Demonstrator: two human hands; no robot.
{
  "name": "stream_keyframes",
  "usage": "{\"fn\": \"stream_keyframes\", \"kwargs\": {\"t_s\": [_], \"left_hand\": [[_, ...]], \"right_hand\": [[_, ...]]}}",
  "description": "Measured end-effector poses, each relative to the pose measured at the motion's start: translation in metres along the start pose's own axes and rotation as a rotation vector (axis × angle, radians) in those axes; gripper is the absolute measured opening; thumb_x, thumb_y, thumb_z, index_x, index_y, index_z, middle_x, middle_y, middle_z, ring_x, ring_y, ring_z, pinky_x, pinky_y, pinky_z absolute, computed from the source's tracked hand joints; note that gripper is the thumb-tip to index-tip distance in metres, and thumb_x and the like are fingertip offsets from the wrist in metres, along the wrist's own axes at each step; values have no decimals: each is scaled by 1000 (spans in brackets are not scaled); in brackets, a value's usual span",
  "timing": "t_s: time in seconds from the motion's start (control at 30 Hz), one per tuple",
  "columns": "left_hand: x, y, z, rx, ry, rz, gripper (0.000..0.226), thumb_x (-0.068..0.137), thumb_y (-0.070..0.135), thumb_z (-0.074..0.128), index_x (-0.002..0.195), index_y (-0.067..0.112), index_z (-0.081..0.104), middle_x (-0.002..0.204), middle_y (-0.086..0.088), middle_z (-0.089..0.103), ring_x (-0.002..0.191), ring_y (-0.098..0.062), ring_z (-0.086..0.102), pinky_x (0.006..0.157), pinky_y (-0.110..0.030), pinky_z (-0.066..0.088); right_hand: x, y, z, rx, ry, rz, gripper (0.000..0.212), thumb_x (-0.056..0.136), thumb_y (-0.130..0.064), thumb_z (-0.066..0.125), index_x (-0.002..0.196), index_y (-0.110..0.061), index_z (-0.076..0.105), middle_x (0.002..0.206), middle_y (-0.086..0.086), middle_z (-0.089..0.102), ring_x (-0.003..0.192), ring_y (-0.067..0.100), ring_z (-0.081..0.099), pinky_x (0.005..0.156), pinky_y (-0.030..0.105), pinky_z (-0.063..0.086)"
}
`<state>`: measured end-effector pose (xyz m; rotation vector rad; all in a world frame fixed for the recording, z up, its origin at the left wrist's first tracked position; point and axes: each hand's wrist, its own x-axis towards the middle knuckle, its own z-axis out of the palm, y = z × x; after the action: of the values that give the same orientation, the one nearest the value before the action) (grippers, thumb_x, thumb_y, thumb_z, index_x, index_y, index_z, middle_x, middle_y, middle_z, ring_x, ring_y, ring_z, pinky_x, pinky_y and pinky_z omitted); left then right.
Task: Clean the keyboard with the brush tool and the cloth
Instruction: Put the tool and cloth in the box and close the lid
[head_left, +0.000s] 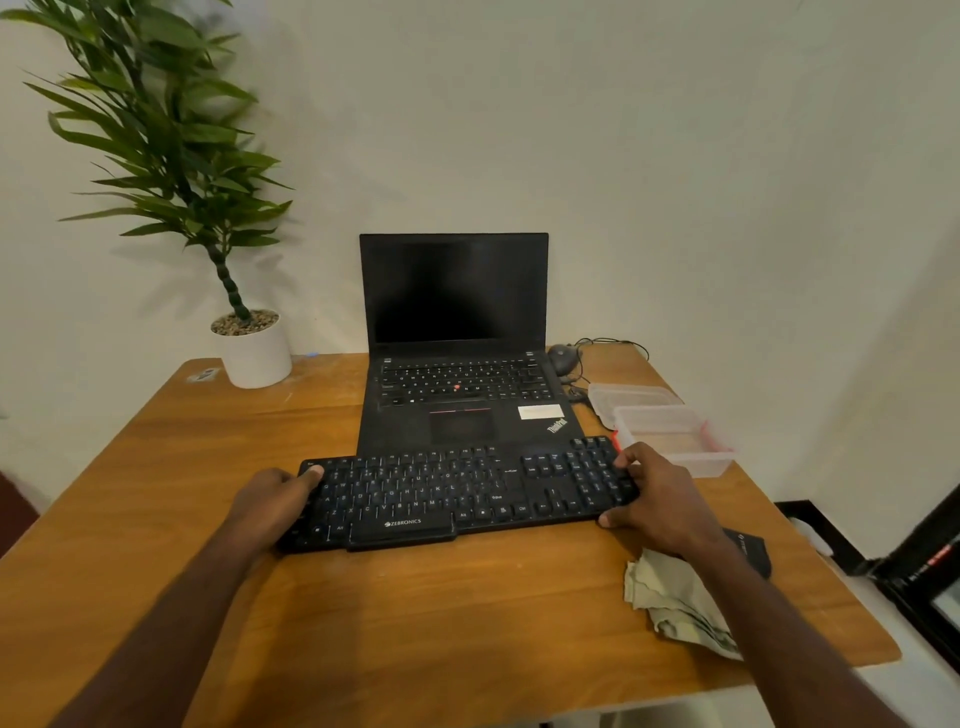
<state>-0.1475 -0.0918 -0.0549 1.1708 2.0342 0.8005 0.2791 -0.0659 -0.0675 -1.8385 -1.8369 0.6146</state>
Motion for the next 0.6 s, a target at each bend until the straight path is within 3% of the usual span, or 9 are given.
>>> {"fn": "stream_keyframes", "kwargs": {"t_s": [0.1, 0.3, 0.43, 0.5, 0.6], "left_hand": [[2, 1, 1, -2, -9, 3, 47, 99, 41, 54, 103, -4, 65, 100, -23, 68, 92, -36, 64, 89, -49, 49], [8, -3, 3, 76, -43, 22, 39, 99, 39, 54, 96, 1, 64, 94, -18, 69, 87, -32, 65, 85, -47, 51], [14, -6, 8, 247, -28, 82, 37, 98, 39, 56, 87, 5, 63, 89, -15, 67, 81, -28, 65, 77, -40, 55], [14, -5, 10, 355, -12, 93, 43, 96, 47, 54, 86, 6, 64, 89, -14, 66, 80, -28, 63, 74, -38, 54], [8, -2, 15, 575, 85, 115, 58, 88, 67, 45, 97, 13, 63, 109, -14, 61, 101, -31, 56, 90, -50, 49]], "right_hand": [[0, 0, 0, 8, 8, 1, 73, 54, -20, 97, 110, -24, 50, 117, 0, 66, 101, 15, 61, 74, 22, 47], [1, -2, -1, -11, 29, 17, 74, 54, -23, 98, 111, -23, 51, 124, 3, 66, 101, 13, 57, 80, 26, 46], [0, -5, -1, -61, 24, 34, 76, 57, -26, 97, 118, -22, 54, 126, 3, 64, 101, 11, 53, 82, 25, 43], [-2, -7, -1, -91, 27, 43, 76, 57, -29, 97, 120, -22, 54, 124, 2, 65, 100, 11, 54, 81, 24, 43], [-6, -10, -1, -124, 35, 45, 74, 59, -32, 96, 120, -22, 55, 124, 2, 66, 103, 12, 57, 83, 24, 46]]}}
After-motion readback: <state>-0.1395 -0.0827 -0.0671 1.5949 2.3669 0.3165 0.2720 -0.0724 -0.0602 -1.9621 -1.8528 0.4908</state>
